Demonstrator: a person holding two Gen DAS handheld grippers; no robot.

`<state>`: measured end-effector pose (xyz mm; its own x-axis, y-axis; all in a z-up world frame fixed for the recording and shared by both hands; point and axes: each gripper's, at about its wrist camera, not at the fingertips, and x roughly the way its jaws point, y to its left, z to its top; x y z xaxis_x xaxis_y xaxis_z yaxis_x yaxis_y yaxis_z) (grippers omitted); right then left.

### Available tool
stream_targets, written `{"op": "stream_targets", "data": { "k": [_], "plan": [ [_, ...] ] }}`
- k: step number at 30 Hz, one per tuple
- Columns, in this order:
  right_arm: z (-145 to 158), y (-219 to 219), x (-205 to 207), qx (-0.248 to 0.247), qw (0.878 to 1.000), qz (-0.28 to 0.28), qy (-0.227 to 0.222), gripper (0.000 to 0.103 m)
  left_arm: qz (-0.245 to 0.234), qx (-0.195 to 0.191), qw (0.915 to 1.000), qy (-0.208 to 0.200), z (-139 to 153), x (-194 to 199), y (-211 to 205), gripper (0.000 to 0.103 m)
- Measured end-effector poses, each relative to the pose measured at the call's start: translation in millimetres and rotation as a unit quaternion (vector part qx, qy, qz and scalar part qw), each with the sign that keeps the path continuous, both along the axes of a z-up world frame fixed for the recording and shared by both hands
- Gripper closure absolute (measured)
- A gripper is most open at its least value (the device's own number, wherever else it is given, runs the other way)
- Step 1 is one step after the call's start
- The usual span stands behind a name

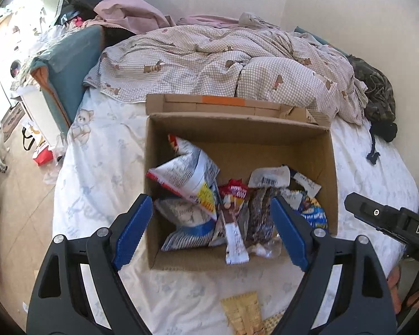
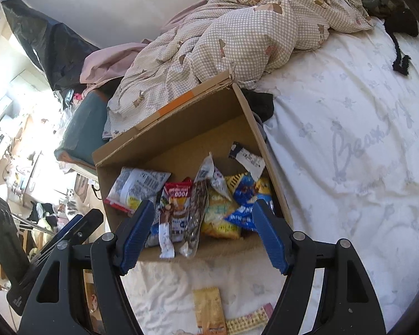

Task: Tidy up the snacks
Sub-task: 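Withdraw both tools from the box toward the tan snack pack on the sheet, then grasp the tan two-pack snack with left tool while right tool grasps pink-checked bar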

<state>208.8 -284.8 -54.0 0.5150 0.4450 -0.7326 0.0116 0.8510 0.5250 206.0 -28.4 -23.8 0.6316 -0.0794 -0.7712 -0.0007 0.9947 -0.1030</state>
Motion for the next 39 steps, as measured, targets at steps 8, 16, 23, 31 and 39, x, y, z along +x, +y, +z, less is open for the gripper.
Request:
{"op": "stream_targets", "data": {
  "k": [8, 16, 23, 31, 39],
  "plan": [
    [1, 1, -32, 0.004, 1.0, 0.008, 0.006, 0.027, 0.011, -0.014, 0.9997, 0.017, -5, -34, 10, 0.019],
    [-6, 2, -57, -0.004, 1.0, 0.008, 0.024, 0.027, 0.02, -0.019, 0.9989, 0.037, -16, -62, 16, 0.019],
    [-17, -1, -69, -0.01, 0.999, 0.005, 0.048, 0.027, 0.036, -0.022, 0.9962, 0.076, -38, -76, 17, 0.019],
    [-39, -12, -72, -0.018, 0.996, 0.001, 0.089, 0.027, 0.058, -0.038, 0.9891, 0.13, -71, -81, 15, 0.019],
    [-65, -28, -70, -0.035, 0.99, -0.015, 0.137, 0.027, 0.053, -0.059, 0.9752, 0.207, -119, -84, -2, 0.019]
  ]
}}
